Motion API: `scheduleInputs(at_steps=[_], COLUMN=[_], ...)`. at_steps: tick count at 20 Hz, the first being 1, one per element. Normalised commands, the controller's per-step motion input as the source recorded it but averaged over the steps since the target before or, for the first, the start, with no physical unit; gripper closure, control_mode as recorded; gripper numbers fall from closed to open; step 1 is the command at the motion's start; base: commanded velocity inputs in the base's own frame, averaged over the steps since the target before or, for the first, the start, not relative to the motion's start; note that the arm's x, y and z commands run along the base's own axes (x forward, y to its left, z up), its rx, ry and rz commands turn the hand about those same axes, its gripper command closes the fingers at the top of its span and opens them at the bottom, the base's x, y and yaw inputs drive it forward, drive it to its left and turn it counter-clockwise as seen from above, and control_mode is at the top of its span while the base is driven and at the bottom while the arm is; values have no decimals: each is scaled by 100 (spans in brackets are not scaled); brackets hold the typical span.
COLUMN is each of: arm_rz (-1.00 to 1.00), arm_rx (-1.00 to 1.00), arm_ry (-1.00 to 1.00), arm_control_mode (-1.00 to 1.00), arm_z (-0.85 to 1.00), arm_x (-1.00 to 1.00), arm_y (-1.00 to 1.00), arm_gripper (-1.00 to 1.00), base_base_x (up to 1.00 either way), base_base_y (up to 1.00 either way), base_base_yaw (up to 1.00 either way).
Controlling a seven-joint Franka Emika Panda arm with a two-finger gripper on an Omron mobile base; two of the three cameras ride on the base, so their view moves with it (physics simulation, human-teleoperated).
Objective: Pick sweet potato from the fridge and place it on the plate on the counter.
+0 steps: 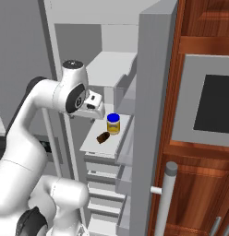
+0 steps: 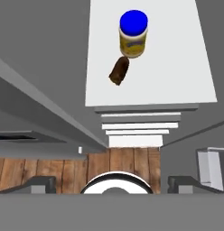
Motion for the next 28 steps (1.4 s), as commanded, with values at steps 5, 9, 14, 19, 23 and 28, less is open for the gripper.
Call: scheduleInputs(at_steps=[5, 9, 14, 19, 23, 28], arm_rz=[-5, -3, -2, 0, 0, 0], arm_rx=[14, 11, 2, 3, 9, 10], arm_ry=[0, 0, 0, 0, 0, 0], arm_control_mode=[-100, -100, -100, -100, -100, -100], arm_z=[-41, -45, -47, -45, -38, -32], arm_x=[0, 0, 0, 15, 21, 30], arm_y=[-26, -13, -1, -3, -9, -3], arm_gripper=[-100, -100, -100, -100, -100, -100], base_base_x=[0, 0, 0, 0, 0, 0], base_base_y=[0, 0, 0, 0, 0, 0], base_base_yaw=[0, 0, 0, 0, 0, 0])
